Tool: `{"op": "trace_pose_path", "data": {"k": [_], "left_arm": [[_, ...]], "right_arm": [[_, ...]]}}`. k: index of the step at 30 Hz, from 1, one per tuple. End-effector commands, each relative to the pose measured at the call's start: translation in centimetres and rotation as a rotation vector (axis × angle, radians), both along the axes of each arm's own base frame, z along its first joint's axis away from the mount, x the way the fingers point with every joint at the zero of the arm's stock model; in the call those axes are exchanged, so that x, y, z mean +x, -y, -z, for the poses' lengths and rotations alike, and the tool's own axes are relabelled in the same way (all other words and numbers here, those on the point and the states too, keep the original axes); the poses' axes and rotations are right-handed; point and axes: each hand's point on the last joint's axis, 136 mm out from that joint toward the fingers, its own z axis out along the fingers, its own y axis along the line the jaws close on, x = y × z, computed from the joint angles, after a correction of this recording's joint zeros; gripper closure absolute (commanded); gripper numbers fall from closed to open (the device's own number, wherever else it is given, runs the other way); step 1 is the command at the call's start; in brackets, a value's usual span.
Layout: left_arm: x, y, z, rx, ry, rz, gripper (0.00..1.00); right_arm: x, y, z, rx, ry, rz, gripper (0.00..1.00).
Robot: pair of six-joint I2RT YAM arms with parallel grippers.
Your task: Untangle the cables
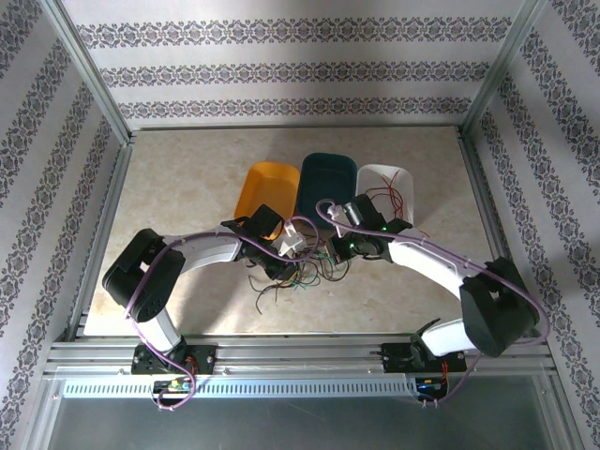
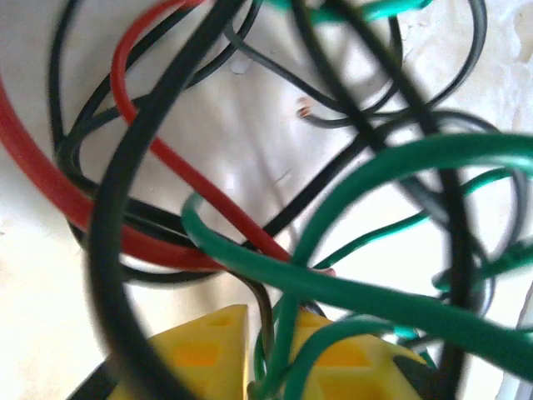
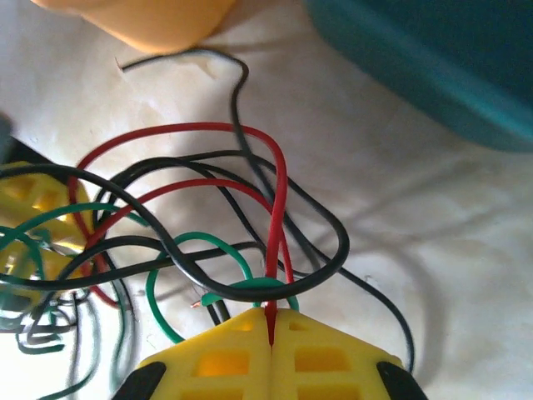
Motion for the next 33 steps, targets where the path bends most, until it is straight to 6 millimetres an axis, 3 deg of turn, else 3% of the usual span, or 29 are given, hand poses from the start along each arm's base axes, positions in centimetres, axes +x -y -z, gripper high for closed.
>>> {"op": "trace_pose_path", "data": {"k": [1,3,8,17,19,21,26,28,30,33], "left_arm": [[1.0,0.1,0.2,0.006,0.003,-0.030,0.77],[1.3,0.1,0.3,0.006,0.004,-0.049,0.73],[2.2,0.0,1.0,0.002,0.014,-0.101,0.74],[4.3,-0.1,1.0,-0.041,0.020,-0.220,0.91],[4.7,-0.2,1.0,-0.033,0.031,-0.244,1.00],[5.0,-0.3,0.9,-0.032,0.044,-0.263,1.00],[5.1,-0.6,-0.3,-0.068,0.086,-0.292,1.00],[5.2,-0.6,-0.9,-0.075,0.105,-0.297,1.00],[5.2,-0.5,-1.5,-0.084,0.129,-0.299,0.93],[5.1,0.0,-2.3,-0.109,0.146,-0.289,0.82]], "right_arm": [[1.0,1.5,-2.2,0.015,0.078,0.070,0.98],[1.2,2.3,-3.1,0.033,0.094,0.106,0.99],[2.6,5.1,-5.6,0.074,0.149,0.238,1.00],[4.6,10.0,-10.7,0.104,0.302,0.481,1.00],[4.8,10.7,-11.4,0.113,0.319,0.522,1.00],[4.7,10.6,-11.6,0.136,0.308,0.519,1.00],[3.1,7.6,-9.8,0.204,0.199,0.380,1.00],[1.6,5.5,-8.2,0.220,0.134,0.295,1.00],[-0.5,3.4,-5.9,0.217,0.043,0.202,1.00],[-2.0,2.2,-2.4,0.183,-0.051,0.180,1.00]]}}
